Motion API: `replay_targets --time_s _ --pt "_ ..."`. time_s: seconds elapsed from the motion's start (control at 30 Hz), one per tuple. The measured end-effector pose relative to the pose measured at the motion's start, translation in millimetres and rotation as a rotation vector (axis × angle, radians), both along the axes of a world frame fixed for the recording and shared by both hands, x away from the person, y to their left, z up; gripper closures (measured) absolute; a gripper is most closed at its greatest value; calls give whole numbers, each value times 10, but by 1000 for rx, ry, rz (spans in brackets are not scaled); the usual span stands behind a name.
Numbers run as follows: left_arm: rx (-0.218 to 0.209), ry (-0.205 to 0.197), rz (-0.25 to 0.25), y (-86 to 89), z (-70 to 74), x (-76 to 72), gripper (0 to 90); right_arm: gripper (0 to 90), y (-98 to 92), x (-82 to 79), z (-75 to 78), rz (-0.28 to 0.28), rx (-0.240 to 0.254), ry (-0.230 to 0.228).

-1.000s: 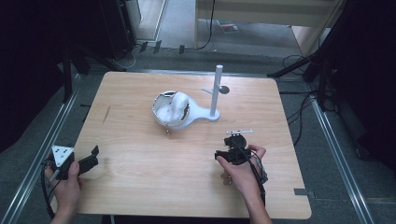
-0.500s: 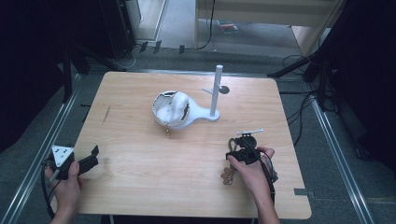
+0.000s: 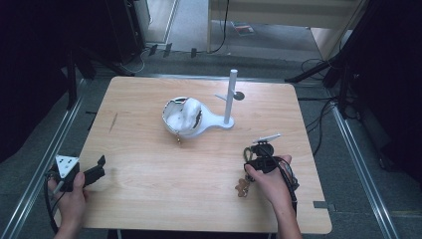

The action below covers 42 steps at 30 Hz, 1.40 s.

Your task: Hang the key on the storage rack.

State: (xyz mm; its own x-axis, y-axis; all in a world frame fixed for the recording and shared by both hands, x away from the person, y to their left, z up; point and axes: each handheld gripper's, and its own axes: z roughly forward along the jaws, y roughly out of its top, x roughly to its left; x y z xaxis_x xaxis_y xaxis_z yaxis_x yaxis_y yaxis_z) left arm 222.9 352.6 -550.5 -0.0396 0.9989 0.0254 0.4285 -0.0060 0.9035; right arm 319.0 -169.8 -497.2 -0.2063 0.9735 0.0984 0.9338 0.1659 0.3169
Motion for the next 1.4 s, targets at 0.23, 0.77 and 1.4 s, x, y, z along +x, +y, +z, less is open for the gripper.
replay_targets --time_s 0.23,0.77,1.4 --pt "-4 -4 1 2 0 -3 94 602 111 92 0 12 -69 65" --pt "0 -3 1 -2 0 -2 94 626 128 144 -89 26 -91 138" --pt "-6 -3 1 3 0 -4 95 691 176 91 -95 56 -142 102"
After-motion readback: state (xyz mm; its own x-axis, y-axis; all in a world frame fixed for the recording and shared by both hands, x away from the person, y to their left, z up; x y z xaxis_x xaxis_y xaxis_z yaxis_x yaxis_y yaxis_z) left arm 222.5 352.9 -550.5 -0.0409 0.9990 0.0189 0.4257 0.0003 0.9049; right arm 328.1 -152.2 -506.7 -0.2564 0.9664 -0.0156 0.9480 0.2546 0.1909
